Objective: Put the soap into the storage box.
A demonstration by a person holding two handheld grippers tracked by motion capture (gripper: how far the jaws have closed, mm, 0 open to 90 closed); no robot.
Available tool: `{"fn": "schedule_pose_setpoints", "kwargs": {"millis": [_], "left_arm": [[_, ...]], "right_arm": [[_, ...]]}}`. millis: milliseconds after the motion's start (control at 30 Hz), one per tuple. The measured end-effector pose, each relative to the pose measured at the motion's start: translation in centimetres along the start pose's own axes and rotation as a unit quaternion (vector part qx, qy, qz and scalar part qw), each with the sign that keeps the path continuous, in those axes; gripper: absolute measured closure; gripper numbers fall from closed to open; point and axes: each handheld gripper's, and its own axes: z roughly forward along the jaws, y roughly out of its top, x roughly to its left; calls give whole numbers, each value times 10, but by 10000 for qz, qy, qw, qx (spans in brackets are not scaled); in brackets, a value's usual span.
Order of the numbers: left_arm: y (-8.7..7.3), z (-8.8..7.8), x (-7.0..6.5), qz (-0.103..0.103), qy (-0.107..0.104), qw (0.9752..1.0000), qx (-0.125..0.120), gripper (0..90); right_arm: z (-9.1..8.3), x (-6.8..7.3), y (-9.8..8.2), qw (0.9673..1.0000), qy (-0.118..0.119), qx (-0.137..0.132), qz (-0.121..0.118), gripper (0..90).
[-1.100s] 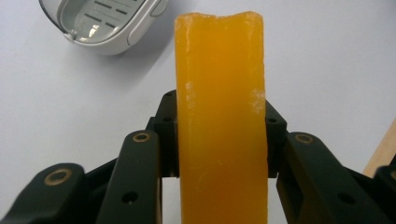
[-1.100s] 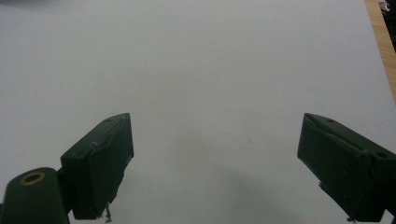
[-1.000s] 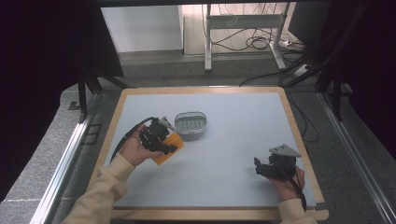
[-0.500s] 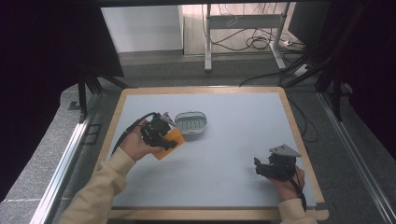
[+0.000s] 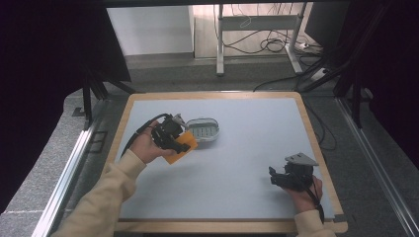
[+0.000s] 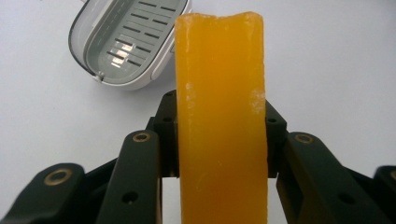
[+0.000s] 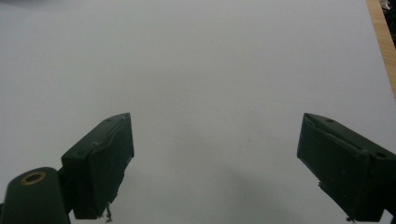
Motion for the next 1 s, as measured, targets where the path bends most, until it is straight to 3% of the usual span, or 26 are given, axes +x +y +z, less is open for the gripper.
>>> {"fn": "schedule_pose_setpoints", "kwargs": {"millis": [467,733,1000], "left_arm": [[16,6,16,86,24,9999,69,624],[27,9,23,72,-110,9999,44,624],[41,13,31,239,-98,9997,-7,624]], "right_arm": [[0,0,1,10000,47,-14,-3,115],[0,0,1,10000,50,-36,2,115],[1,1,1,10000,64,-11,-8,115]]}}
